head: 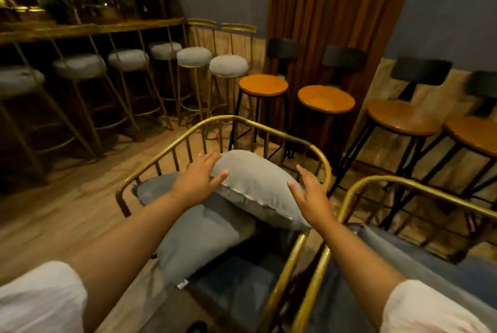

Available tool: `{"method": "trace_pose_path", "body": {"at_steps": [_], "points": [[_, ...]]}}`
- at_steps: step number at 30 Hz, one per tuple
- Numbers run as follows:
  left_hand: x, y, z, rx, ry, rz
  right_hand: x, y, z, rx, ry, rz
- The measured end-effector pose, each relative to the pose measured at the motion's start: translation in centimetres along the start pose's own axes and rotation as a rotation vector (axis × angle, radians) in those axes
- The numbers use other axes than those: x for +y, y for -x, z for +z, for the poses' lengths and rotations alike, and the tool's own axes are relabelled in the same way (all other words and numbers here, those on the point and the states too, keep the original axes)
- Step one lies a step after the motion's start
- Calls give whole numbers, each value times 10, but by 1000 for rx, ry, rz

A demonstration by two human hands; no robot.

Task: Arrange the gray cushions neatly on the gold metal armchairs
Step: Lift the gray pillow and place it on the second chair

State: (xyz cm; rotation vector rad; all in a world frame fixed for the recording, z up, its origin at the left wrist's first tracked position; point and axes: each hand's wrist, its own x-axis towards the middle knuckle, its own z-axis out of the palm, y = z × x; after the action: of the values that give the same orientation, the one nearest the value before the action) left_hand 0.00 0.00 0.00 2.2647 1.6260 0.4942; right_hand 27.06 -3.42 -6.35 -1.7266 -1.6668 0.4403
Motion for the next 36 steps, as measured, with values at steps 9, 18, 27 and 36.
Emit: {"method": "trace_pose_path", "body": {"at_steps": [9, 18, 27, 36], "points": [[-114, -143, 57, -374, -209, 75, 53, -60, 115, -230, 147, 425], [-151, -206, 114, -580, -408, 193, 94, -54, 128, -278, 412, 601], [-164, -270, 89, -286, -76, -104, 84, -110, 85, 212, 286, 619], [-153, -360, 97, 146, 976, -463, 104, -224, 85, 720, -552, 626]]}}
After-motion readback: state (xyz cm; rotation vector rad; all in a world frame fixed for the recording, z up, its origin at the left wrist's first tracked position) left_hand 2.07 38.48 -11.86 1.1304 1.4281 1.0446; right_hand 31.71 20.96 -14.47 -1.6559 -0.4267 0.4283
